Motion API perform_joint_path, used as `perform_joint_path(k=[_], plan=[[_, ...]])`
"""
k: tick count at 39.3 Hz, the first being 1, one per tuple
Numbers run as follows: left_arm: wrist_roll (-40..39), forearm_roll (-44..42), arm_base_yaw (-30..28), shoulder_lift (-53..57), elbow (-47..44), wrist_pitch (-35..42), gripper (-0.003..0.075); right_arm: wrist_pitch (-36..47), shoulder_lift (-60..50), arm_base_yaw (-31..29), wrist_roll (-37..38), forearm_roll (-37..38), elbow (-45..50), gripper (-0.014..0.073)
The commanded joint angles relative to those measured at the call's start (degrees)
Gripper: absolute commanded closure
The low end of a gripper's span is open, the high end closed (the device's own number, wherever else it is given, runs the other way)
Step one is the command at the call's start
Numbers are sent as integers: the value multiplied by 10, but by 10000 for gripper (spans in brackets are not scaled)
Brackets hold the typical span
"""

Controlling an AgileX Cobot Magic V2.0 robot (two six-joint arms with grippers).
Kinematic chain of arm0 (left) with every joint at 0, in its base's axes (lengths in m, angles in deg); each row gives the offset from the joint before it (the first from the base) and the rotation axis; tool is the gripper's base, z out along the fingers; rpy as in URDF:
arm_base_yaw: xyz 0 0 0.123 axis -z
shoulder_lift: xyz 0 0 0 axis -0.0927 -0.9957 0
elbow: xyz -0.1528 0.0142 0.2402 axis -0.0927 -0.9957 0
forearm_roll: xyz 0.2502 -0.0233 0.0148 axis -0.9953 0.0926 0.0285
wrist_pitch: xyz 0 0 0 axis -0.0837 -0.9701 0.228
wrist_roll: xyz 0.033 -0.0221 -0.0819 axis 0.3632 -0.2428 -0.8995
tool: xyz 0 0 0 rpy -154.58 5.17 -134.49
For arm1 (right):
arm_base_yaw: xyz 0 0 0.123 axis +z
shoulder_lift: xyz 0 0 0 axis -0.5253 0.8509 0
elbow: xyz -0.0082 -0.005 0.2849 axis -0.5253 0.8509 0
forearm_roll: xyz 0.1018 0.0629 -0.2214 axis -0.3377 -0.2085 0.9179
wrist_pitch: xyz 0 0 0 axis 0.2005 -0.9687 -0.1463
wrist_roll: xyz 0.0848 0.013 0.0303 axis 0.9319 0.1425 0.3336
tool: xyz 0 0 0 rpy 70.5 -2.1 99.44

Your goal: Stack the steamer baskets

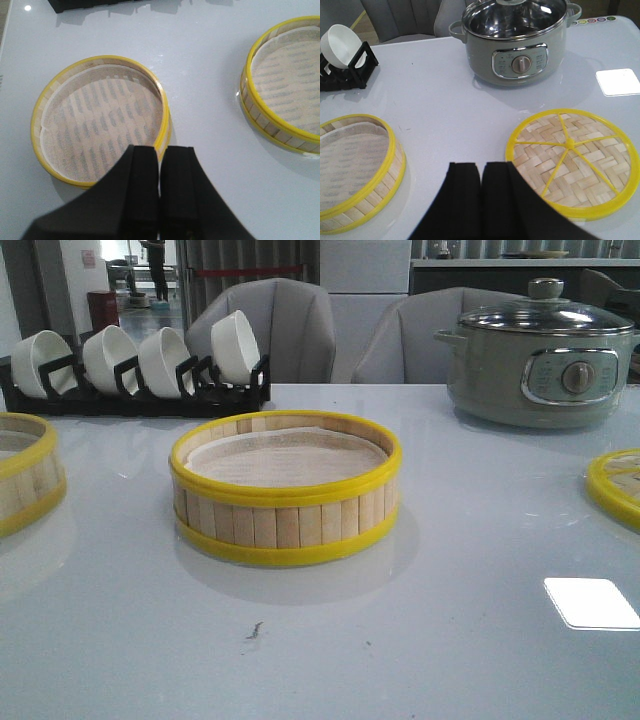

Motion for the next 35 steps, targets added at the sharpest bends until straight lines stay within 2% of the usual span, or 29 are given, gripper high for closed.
perform_joint_path(k=[1,8,11,13,15,16,18,21,35], plan=[[-5,0,5,9,23,28,632,61,2,0,-6,-8,-23,567],[-5,0,5,9,23,30,632,88,3,0,-6,-4,-22,567],[-5,0,5,9,23,33,632,73,3,0,-5,-11,-23,559],[-5,3,5,9,23,35,632,30,12,0,-5,-11,-30,505],[-5,11,5,9,23,40,632,-7,27,0,-6,-6,-34,410],[-4,17,5,9,23,44,632,-25,34,0,-6,1,-35,323],[-1,27,5,9,23,48,632,-36,45,0,-6,10,-35,207],[-1,35,5,9,23,51,632,-38,57,0,-6,12,-35,116],[-1,45,5,-33,23,66,631,1,59,0,-6,12,-35,116]])
